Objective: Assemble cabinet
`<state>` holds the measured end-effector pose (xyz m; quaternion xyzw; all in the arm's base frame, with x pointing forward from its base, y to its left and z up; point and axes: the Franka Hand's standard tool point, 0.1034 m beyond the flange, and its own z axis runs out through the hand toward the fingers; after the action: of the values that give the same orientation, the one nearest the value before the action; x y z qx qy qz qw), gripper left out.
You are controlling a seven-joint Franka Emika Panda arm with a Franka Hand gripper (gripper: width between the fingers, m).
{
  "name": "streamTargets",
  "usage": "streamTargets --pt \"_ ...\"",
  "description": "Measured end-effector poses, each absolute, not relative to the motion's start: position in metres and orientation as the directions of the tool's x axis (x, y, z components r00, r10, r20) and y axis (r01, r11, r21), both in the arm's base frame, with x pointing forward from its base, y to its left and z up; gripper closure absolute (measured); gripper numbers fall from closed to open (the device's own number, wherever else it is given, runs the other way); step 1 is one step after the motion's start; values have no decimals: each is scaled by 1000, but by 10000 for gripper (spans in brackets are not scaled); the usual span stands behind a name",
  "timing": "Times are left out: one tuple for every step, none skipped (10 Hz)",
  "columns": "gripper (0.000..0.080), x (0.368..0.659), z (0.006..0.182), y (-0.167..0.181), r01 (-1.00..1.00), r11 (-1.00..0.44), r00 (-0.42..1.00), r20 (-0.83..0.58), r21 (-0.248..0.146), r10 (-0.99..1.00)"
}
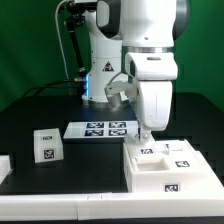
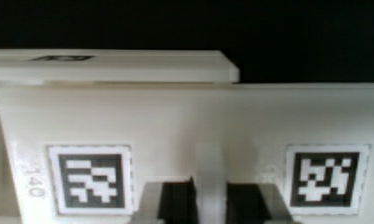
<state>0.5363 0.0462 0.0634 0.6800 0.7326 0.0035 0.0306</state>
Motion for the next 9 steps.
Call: streamTargets --pt "731 537 63 45 994 94 -92 -38 54 995" --pt "731 537 64 45 994 90 -88 -38 54 995" --pt "731 537 64 45 994 90 -88 -38 54 995" --pt "731 537 64 45 994 90 -88 -38 54 995" --pt "731 537 64 45 994 90 -88 -38 54 995" --pt "731 538 64 46 996 71 -69 -39 50 997" --pt "731 545 64 50 998 47 -45 -40 48 998" --pt "731 554 64 53 998 27 -25 -39 51 999" --pt "731 562 64 53 998 15 -12 -37 57 999"
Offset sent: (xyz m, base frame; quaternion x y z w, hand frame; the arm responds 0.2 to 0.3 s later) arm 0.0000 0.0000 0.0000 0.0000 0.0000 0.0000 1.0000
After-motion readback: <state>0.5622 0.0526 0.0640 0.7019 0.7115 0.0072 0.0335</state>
